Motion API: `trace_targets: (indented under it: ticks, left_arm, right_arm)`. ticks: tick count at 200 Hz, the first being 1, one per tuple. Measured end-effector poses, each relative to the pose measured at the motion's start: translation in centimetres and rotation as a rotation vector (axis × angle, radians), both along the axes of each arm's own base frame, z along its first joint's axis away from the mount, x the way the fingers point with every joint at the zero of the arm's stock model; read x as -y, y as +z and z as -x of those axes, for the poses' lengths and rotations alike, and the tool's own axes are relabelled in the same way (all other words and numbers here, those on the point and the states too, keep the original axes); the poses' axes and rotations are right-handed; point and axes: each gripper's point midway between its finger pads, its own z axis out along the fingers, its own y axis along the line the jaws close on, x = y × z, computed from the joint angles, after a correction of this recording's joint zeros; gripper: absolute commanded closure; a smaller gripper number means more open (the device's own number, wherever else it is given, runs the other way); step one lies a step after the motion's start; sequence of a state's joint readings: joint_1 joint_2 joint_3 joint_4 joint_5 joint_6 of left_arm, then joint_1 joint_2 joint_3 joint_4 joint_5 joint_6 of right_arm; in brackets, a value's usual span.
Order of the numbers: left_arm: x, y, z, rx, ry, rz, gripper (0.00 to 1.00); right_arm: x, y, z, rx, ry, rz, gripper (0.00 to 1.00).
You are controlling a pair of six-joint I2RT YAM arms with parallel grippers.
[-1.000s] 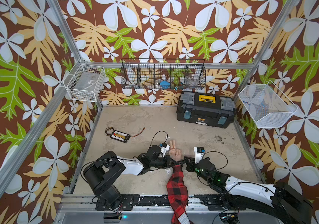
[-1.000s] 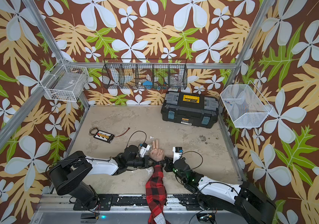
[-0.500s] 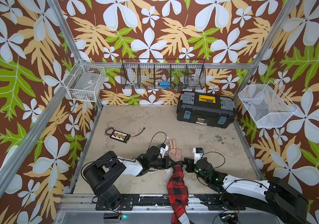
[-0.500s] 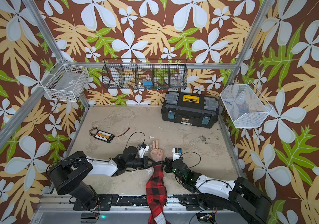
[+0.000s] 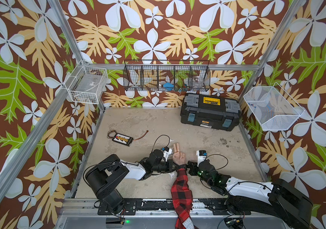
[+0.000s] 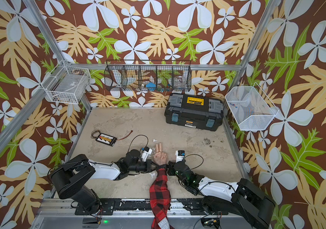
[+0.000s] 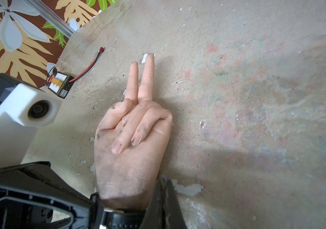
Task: Take off the watch
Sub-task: Untie the watch from the hand.
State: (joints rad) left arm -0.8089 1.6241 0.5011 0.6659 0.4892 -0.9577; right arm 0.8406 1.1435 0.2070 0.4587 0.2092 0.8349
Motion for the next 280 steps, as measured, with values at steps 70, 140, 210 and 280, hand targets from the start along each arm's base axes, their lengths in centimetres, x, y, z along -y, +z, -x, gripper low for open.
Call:
trace_targets:
  ticks: [70,140,210,280]
  left_arm:
    - [0.3,0.0,0.0,-0.007,-0.015,-0.010,0.92]
    - [0.3,0.0,0.0,-0.009,-0.019,-0.014,0.92]
    - [0.4,0.0,-0.1,-0.008,-0.020,-0.011,0.92]
    - [0.3,0.1,0.0,-0.006,-0.017,-0.012,0.92]
  right_arm:
    - [-1.3,2.7,-0.4,0.051,0.062,-0.022,1.00]
    - [-2.7,3.4,-0.5,0.062,0.116,-0.029,1.00]
    - [-5.8,5.6,0.3,0.097,0.256,-0.098,1.00]
    - [-7.0,4.0,1.0,0.050,0.321,-0.086,1.00]
